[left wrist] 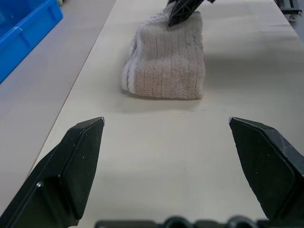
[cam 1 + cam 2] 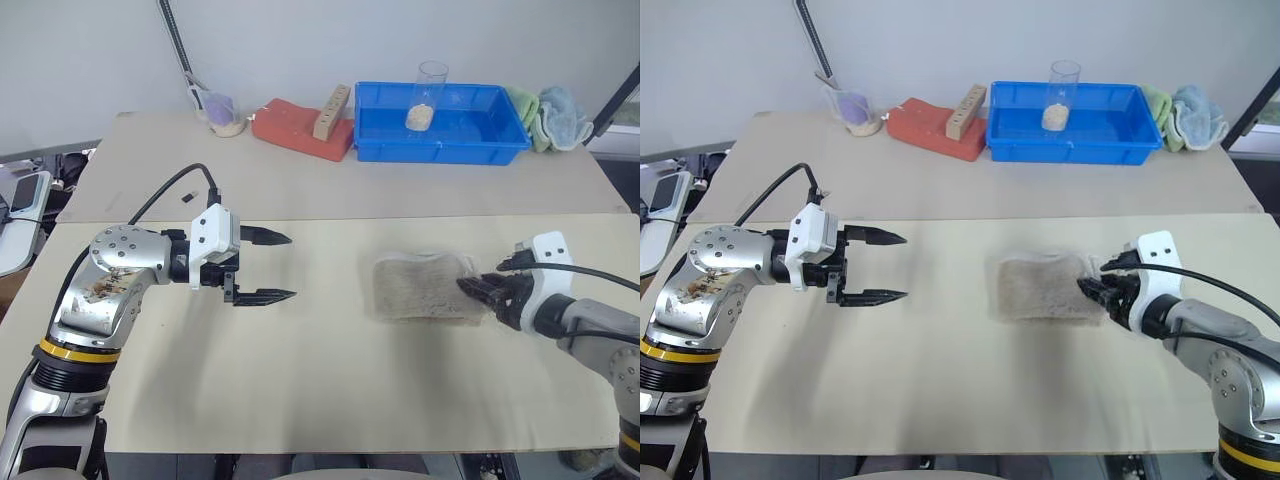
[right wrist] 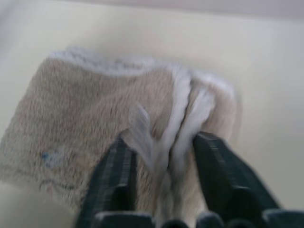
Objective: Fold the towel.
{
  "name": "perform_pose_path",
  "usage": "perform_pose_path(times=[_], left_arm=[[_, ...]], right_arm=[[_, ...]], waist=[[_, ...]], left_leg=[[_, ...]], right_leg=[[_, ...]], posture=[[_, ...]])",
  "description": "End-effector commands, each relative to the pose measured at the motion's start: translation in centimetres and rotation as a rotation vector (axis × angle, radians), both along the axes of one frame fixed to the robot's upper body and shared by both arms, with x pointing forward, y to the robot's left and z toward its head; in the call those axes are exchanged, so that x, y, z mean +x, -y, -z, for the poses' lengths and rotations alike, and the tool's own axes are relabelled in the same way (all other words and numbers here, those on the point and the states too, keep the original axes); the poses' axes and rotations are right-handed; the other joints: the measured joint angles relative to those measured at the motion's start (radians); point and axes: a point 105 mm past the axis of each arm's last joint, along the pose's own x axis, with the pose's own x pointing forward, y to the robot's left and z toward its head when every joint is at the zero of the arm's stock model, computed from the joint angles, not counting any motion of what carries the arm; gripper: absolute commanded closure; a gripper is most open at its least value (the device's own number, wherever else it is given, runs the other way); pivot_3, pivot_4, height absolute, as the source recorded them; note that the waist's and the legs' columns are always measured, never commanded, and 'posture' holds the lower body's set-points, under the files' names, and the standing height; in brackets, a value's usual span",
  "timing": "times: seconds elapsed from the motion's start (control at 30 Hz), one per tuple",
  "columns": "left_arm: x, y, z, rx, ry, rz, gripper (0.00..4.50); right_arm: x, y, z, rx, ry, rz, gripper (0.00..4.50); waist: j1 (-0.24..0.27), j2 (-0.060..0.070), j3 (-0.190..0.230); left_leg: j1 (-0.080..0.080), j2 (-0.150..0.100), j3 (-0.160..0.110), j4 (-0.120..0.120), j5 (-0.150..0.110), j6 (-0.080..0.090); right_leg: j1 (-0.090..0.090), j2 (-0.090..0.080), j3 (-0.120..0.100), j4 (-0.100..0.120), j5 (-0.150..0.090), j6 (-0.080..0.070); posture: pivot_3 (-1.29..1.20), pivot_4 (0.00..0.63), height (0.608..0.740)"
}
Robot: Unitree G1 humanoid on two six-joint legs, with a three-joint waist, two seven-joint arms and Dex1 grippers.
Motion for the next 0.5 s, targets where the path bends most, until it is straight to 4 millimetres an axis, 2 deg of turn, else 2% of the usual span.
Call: perform_pose_path(times=[0.03, 0.1, 0.33, 0.47, 0.5], left_arm=[[-0.2, -0.1, -1.6, -0.018, 0.046, -0.003, 0.00], [-0.3, 0.1, -1.6, -0.021, 0.043, 0.000, 0.00], [-1.0, 0.2, -1.3, -0.014, 0.022, 0.029, 0.00], [-2.5, 0.2, -1.1, -0.034, 0.010, 0.099, 0.00], [-3.0, 0.3, -1.1, -0.049, 0.003, 0.122, 0.00]], right_arm=[[-0.3, 0.2, -1.3, -0.066, 0.071, -0.047, 1.01], [-0.1, 0.3, -0.6, -0.062, 0.064, -0.057, 0.35], [1.6, 0.0, 2.1, -0.061, 0.023, -0.119, 0.35], [2.5, 0.4, 3.2, 0.025, -0.037, -0.085, 0.35], [2.5, 0.4, 3.3, 0.054, -0.052, -0.081, 0.59]], waist=[[0.003, 0.000, 0.000], [0.002, -0.001, 0.000], [-0.006, 0.000, 0.000], [-0.006, 0.000, 0.000], [-0.005, 0.000, 0.000]], left_leg=[[0.000, 0.000, 0.000, 0.000, 0.000, 0.000], [0.000, 0.001, 0.000, 0.000, 0.000, 0.000], [0.001, 0.001, 0.000, 0.000, 0.000, 0.000], [0.001, 0.001, 0.000, 0.000, 0.000, 0.000], [0.001, 0.001, 0.000, 0.000, 0.000, 0.000]], right_leg=[[0.000, 0.000, 0.000, 0.000, 0.000, 0.000], [0.000, 0.000, 0.000, -0.001, 0.000, 0.000], [0.000, 0.001, 0.000, 0.000, 0.000, 0.000], [0.000, 0.001, 0.000, 0.000, 0.000, 0.000], [0.000, 0.001, 0.000, 0.000, 0.000, 0.000]], posture=[[0.00, 0.150, 0.740], [0.00, 0.150, 0.740], [0.00, 0.150, 0.740], [0.00, 0.150, 0.740], [0.00, 0.150, 0.740]])
